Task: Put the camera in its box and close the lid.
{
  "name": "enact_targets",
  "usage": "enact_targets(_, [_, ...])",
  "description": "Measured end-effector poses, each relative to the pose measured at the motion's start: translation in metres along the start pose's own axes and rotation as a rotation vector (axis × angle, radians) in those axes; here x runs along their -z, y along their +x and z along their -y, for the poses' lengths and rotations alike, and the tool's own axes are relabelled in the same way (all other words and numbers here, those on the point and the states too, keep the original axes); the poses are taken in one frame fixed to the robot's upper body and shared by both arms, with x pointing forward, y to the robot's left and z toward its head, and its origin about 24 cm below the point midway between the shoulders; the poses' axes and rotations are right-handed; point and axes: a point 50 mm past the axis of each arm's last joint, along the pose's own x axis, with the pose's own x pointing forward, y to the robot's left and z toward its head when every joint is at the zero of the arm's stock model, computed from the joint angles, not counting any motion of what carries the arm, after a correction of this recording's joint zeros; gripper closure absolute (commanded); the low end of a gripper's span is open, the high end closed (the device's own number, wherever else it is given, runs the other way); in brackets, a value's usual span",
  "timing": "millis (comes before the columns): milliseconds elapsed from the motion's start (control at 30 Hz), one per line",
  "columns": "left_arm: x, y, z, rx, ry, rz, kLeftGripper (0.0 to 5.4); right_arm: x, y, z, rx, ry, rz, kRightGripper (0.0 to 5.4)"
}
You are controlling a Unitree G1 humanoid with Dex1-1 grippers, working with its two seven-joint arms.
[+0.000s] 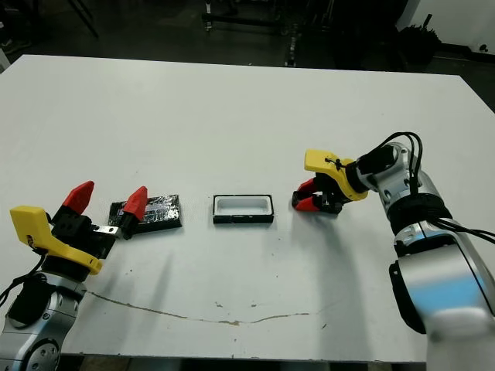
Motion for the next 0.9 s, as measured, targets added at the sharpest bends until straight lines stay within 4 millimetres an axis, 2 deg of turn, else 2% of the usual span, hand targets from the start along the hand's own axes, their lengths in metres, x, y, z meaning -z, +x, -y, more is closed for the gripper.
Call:
enact_targets(233, [0.0,0.0,0.001,-0.002,-0.01,0.004,0.0,0.004,-0.003,0.001,0.053,0.03,0.026,3.74])
enact_targets(367, [0.0,0.0,0.0,-0.005,0.005,0.002,0.0,0.006,-0.01,0.005,0.11,0.141,0.123,3.74])
enact_targets(533, [0.0,0.0,0.0,-0.005,0.006,0.002,0.0,-0.003,-0.029,0.016,0.214,0.268,0.314,3.74])
enact_targets(667, [0.0,0.0,0.001,-0.003,-0.002,0.003,0.0,-0.022,-0.044,0.024,0.223,0.351,0.474,3.74])
enact_targets(800, [0.0,0.0,0.001,-0.003,-0.001,0.003,0.0,-0.051,-0.058,0.031,0.213,0.333,0.58,3.74])
enact_targets(900, [0.0,0.0,0.001,-0.004,0.012,-0.001,0.0,-0.073,-0.06,0.031,0.183,0.307,0.628,3.74])
